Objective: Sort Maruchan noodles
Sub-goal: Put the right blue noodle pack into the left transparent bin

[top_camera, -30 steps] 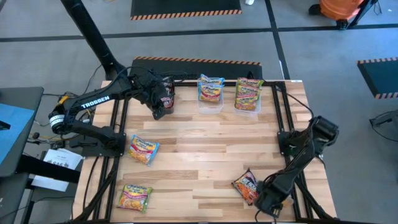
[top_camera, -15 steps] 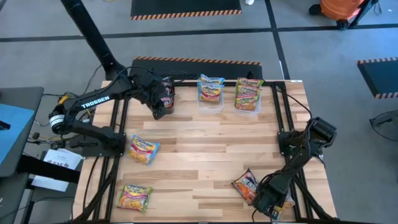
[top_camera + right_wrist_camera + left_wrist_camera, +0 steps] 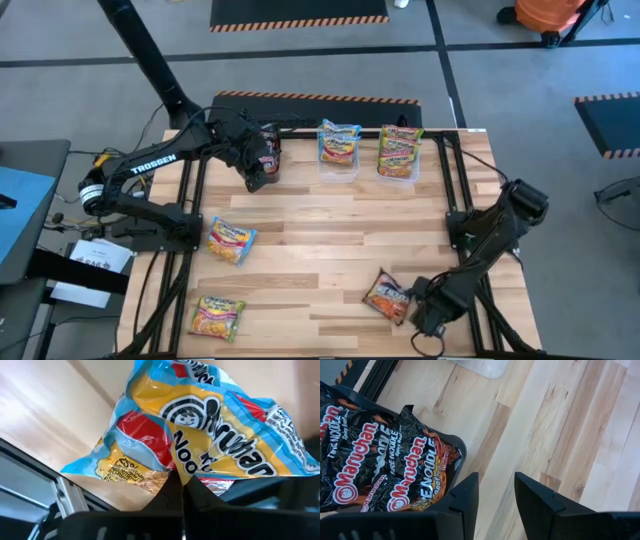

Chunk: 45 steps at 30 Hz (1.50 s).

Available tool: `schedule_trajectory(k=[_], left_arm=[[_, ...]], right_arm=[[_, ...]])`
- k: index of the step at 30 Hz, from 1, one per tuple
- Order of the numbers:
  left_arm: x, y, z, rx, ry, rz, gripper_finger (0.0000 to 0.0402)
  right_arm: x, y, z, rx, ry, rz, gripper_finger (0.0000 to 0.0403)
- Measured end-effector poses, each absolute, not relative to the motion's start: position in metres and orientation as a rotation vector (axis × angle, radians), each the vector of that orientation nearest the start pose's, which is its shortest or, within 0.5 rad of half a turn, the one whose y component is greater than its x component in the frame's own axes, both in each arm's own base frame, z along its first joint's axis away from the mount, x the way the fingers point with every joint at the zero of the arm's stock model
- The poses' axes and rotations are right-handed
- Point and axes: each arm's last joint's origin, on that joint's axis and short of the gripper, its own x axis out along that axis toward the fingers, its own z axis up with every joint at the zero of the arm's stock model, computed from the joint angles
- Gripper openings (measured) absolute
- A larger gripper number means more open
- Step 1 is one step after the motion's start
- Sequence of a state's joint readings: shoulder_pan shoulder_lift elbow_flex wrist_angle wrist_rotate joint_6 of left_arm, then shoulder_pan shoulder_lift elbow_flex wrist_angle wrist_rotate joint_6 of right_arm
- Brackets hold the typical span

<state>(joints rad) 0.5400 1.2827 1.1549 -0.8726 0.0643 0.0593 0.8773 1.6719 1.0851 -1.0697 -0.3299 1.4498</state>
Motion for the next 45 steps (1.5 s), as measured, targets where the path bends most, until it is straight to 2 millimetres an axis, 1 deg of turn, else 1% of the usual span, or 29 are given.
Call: schedule_trajectory(k=[7,11,14,20,28,31,34,39,45], left_arm=[[0.213,0.126,0.304,-0.247,0.975,0.406,0.0111],[0.213,0.126,0.304,-0.247,0.975,0.406,0.0111],[0.214,0.126,0.304,-0.248,0.975,0.406,0.0111],[0.213,0.126,0.304,-0.249,0.975,0.407,0.0111],[0.213,0.126,0.303,-0.25,0.976,0.407,0.0111],[0.213,0.126,0.303,-0.25,0.976,0.407,0.0111],[0.213,0.126,0.303,-0.25,0.976,0.407,0.0111],[0.213,0.126,0.303,-0.25,0.976,0.407,0.0111],[0.213,0.127,0.303,-0.245,0.981,0.447,0.0111]], right_arm=[[0.156,0.196,0.217,0.534,1.779,-0.532,0.0002],[0.155,0.178,0.233,0.532,1.676,-0.572,0.0002],[0.159,0.161,0.244,0.521,1.553,-0.598,0.0002],[0.177,0.126,0.257,0.46,1.359,-0.601,0.0002],[0.214,0.075,0.259,0.307,1.244,-0.583,0.0002],[0.228,0.056,0.261,0.29,1.169,-0.587,0.0002],[0.237,0.038,0.262,0.267,1.127,-0.603,0.0002],[0.25,0.016,0.265,0.218,1.06,-0.565,0.0002],[0.259,-0.002,0.269,0.155,0.999,-0.534,0.0004]])
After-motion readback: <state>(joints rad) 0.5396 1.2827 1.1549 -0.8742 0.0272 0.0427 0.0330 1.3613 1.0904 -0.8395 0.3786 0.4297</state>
